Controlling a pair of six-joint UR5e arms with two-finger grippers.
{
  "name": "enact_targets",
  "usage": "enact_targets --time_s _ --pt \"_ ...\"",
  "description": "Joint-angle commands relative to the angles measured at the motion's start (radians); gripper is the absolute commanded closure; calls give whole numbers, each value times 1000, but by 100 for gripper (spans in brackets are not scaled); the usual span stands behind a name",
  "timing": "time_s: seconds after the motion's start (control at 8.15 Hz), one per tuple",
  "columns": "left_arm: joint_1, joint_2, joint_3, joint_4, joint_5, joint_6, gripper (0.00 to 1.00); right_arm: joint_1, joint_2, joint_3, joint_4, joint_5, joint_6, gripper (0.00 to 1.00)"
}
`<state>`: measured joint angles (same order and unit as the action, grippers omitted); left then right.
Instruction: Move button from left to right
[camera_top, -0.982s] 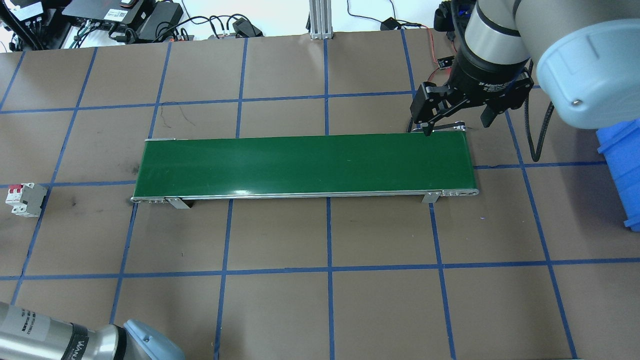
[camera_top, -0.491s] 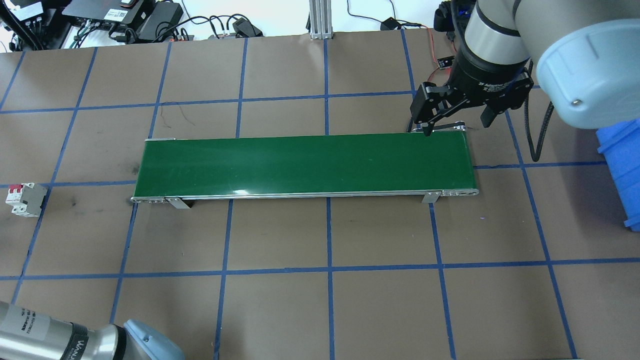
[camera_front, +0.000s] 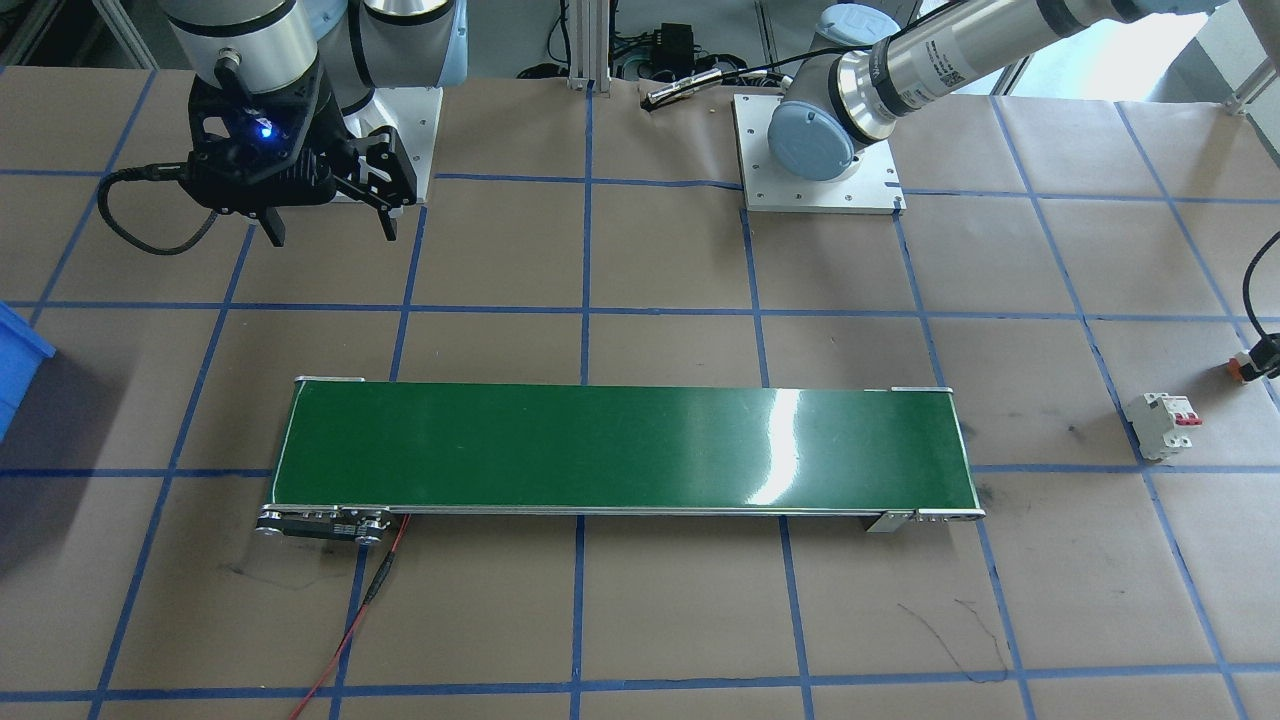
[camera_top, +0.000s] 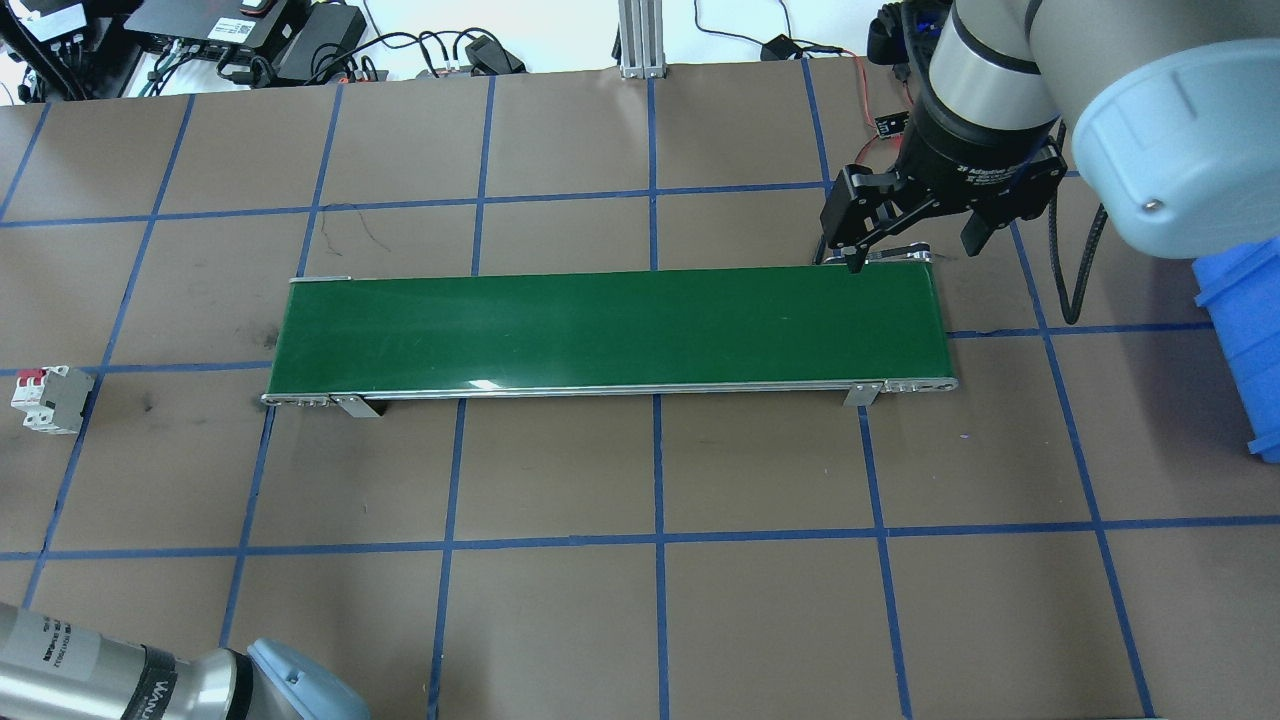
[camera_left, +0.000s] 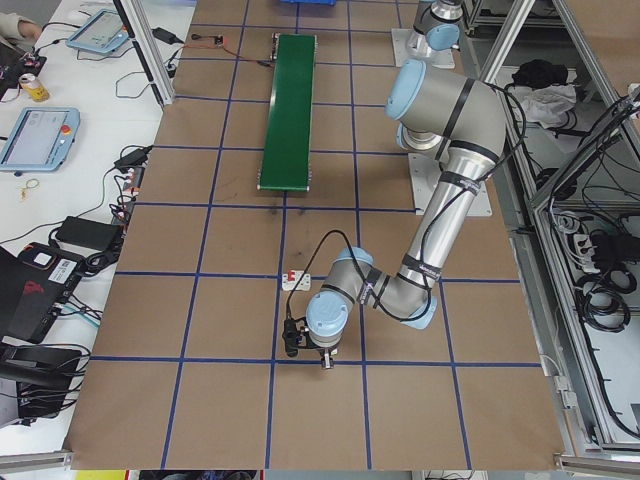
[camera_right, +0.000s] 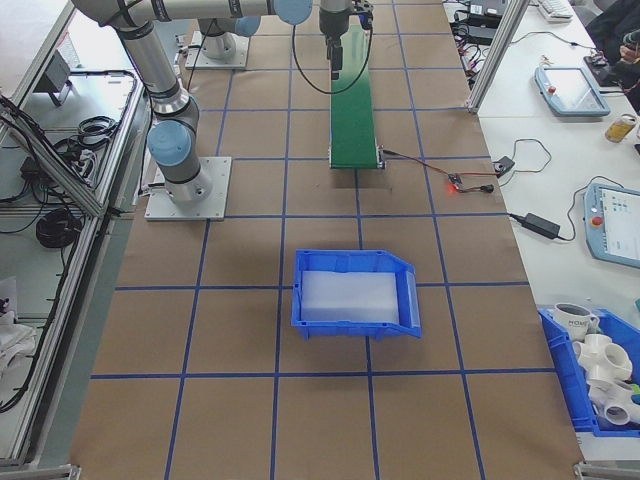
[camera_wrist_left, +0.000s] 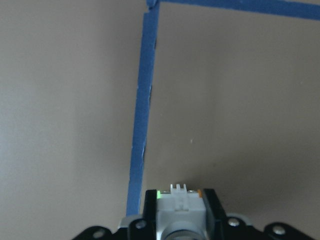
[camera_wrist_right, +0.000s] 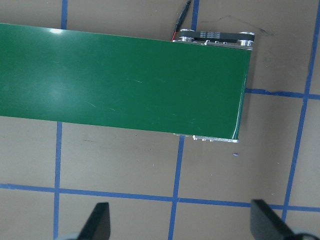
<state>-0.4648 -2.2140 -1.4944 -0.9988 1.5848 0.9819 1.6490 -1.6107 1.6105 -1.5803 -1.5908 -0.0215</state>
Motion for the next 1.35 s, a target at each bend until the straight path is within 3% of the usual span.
enact_targets --time_s 0.0,0.37,0.61,0.98,1.23 --pt "0 23 14 -122 1 1 76 0 0 0 -1 0 0 0" --pt "-12 161 152 -327 -8 -14 77 0 0 0 0 0 -2 0" --pt "-96 210 175 -382 -2 -159 77 0 0 0 0 0 -2 0" --pt "-308 336 171 -465 -2 -690 77 0 0 0 0 0 -2 0" --pt "-420 350 154 -492 -11 -1003 77 0 0 0 0 -1 -2 0"
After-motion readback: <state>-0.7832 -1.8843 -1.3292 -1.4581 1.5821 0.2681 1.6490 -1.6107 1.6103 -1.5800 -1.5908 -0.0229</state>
